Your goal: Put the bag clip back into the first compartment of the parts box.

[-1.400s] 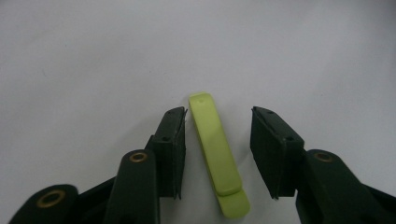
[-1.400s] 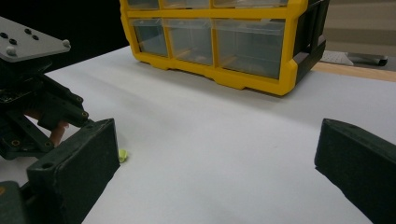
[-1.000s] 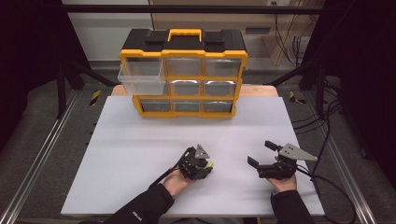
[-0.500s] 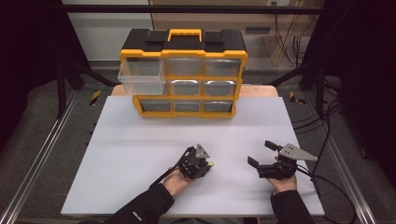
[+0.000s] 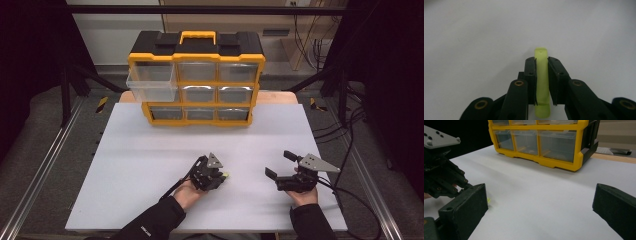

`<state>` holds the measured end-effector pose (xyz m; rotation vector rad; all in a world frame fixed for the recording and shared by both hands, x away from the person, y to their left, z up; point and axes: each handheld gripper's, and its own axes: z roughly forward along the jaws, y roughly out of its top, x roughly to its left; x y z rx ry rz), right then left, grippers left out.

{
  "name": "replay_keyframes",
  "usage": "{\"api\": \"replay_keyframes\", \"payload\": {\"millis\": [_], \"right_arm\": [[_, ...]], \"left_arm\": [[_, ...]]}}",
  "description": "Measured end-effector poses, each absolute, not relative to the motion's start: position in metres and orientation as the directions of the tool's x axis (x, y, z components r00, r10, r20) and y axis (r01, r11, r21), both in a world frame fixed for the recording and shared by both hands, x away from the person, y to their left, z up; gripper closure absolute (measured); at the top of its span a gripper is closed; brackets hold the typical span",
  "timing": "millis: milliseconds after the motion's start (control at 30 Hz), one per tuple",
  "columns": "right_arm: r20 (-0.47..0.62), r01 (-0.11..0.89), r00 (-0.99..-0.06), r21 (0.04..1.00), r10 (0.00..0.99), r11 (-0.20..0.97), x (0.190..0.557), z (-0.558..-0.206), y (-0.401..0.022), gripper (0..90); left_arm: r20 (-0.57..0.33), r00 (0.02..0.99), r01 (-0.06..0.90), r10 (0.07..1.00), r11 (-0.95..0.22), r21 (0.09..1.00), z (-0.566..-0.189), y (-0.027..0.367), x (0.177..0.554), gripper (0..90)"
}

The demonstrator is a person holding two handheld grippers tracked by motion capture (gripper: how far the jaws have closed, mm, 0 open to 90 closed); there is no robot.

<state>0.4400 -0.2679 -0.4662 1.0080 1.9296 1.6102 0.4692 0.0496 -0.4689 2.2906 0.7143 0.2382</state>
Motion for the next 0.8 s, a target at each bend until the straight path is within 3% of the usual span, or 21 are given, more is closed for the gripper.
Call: {"api": "replay_keyframes", "payload": {"millis": [800], "right_arm": [[0.124, 0.257, -0.643, 0.965, 0.755, 0.060, 0.440, -0.466, -0.268, 0.5]], "left_arm": [[-0.052, 0.809, 0.413, 0.585, -0.504, 0.758, -0.423, 0.090, 0.468, 77.2]]}}
